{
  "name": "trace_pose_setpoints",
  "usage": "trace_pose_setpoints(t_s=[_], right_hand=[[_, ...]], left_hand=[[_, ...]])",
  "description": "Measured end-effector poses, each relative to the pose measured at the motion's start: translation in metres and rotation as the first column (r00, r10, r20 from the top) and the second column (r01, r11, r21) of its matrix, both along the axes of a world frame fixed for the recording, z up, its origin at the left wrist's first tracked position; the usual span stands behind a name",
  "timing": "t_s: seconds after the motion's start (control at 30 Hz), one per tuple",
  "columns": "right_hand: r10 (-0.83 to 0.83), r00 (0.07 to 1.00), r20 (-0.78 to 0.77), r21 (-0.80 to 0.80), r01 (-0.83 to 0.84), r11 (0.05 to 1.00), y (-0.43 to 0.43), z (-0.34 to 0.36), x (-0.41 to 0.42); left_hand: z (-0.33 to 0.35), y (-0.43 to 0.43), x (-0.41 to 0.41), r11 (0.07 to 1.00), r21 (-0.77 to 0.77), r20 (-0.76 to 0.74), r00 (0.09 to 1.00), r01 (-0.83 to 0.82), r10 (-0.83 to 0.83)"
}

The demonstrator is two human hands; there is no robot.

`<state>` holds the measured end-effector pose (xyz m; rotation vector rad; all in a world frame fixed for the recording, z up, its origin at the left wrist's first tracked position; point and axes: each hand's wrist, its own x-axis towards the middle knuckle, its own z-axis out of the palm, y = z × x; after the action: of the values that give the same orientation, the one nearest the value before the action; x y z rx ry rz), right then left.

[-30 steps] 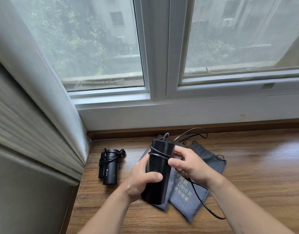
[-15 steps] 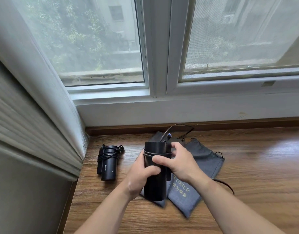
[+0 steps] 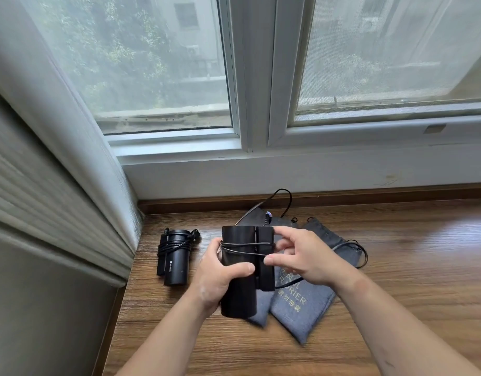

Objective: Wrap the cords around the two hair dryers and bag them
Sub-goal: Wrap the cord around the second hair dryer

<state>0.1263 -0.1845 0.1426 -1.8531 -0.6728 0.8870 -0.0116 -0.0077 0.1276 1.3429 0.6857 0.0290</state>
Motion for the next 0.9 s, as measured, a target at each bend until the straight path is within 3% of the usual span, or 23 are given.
trace_pose_setpoints(t_s=[0.17,0.33,0.4,0.5,0.63,0.7,0.77,0.83,0.9], right_hand=[[0.131,0.983,0.126,-0.029,-0.128,0.991,-0.011,0.011,0.005],[-0.043,0.980,0.192,0.038,0.037,0.999,-0.009,0.007,-0.003],[-0.146,0.972,0.185,0.069,0.135,0.988,-0.007,0.003,-0.005],[-0.246,0.953,0.176,0.083,0.234,0.969,-0.001,0.002,-0.009],[-0.327,0.928,0.180,0.119,0.309,0.944,0.013,0.008,-0.020],[-0.254,0.947,0.196,0.112,0.235,0.965,0.013,0.013,-0.020],[-0.071,0.954,0.290,0.007,0.072,0.997,0.009,0.021,-0.015],[0.102,0.901,0.422,-0.145,-0.044,0.988,0.005,0.025,-0.009],[0.142,0.868,0.475,-0.197,-0.052,0.979,0.003,0.027,-0.005]], left_hand=[[0.001,0.008,-0.001,0.989,-0.105,0.052,0.994,0.104,-0.099],[0.005,0.007,0.002,0.981,-0.131,0.020,0.990,0.143,-0.141],[0.009,0.006,0.005,0.990,0.083,-0.040,0.993,0.111,-0.108],[0.020,-0.003,0.006,0.869,0.448,-0.128,0.977,0.209,-0.168],[0.020,-0.027,0.012,0.746,0.621,-0.174,0.971,0.239,-0.166],[0.017,-0.028,0.013,0.742,0.642,-0.168,0.980,0.192,-0.108],[0.016,-0.021,0.012,0.782,0.606,-0.130,0.988,0.144,-0.081],[0.014,-0.013,0.007,0.838,0.528,-0.113,0.989,0.138,-0.092],[0.016,-0.007,0.004,0.882,0.440,-0.098,0.986,0.167,-0.138]])
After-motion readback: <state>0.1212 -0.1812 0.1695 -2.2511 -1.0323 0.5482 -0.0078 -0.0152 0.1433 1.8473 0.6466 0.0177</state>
